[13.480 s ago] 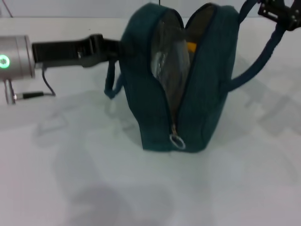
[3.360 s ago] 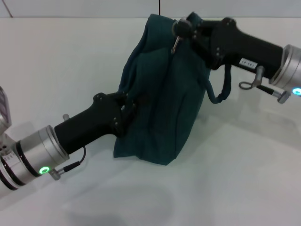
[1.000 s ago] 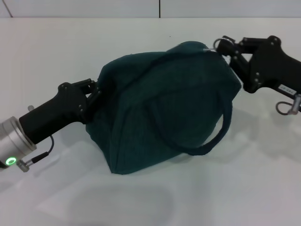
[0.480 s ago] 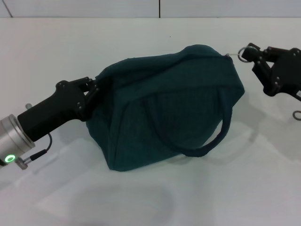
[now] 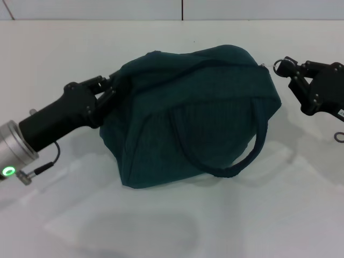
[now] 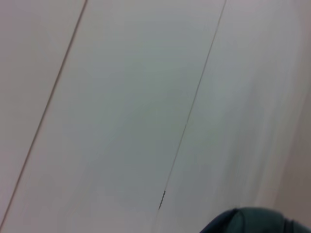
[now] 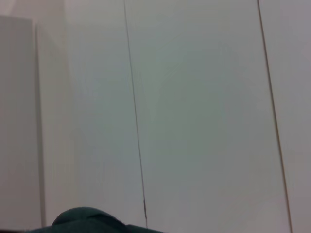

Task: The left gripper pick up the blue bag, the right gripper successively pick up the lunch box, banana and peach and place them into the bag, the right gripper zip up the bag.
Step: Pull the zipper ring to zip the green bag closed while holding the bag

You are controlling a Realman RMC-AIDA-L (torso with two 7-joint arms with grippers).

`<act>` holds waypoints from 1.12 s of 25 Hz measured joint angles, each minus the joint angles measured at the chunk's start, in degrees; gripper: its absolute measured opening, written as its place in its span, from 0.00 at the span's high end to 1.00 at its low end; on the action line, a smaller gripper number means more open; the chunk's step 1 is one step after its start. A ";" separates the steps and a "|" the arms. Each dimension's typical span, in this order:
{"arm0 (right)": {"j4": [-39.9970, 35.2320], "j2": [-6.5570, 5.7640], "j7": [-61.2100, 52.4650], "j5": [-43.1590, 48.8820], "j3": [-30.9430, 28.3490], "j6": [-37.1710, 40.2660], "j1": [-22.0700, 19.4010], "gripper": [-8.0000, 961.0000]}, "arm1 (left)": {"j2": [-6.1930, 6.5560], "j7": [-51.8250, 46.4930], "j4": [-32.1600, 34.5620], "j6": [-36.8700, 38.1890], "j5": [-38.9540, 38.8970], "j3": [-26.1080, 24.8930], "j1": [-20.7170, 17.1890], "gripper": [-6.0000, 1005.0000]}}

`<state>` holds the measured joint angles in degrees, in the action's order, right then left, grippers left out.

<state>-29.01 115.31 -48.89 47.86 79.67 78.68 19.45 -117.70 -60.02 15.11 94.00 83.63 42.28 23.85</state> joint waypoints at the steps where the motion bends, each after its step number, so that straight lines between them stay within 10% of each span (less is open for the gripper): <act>1: 0.20 0.01 0.22 -0.04 0.01 -0.14 0.00 0.97 | 0.06 -1.42 0.82 0.23 -0.01 0.00 -0.05 0.86; 7: 1.01 0.02 1.93 -0.44 -0.44 -0.26 -0.47 0.97 | 1.09 -10.87 9.06 5.25 0.63 0.36 -0.46 0.83; 13: 4.48 0.20 3.65 -0.58 -4.76 2.29 -0.78 0.97 | 1.71 -26.51 21.05 6.34 5.00 0.56 1.62 0.54; 28: 8.91 0.48 6.50 -0.41 -4.93 15.38 1.33 0.97 | 1.85 -48.01 28.21 0.21 28.84 0.62 23.74 0.49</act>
<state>-20.10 115.78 -42.39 47.46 74.74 94.06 20.79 -115.85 -108.03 43.32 94.21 112.47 42.90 47.59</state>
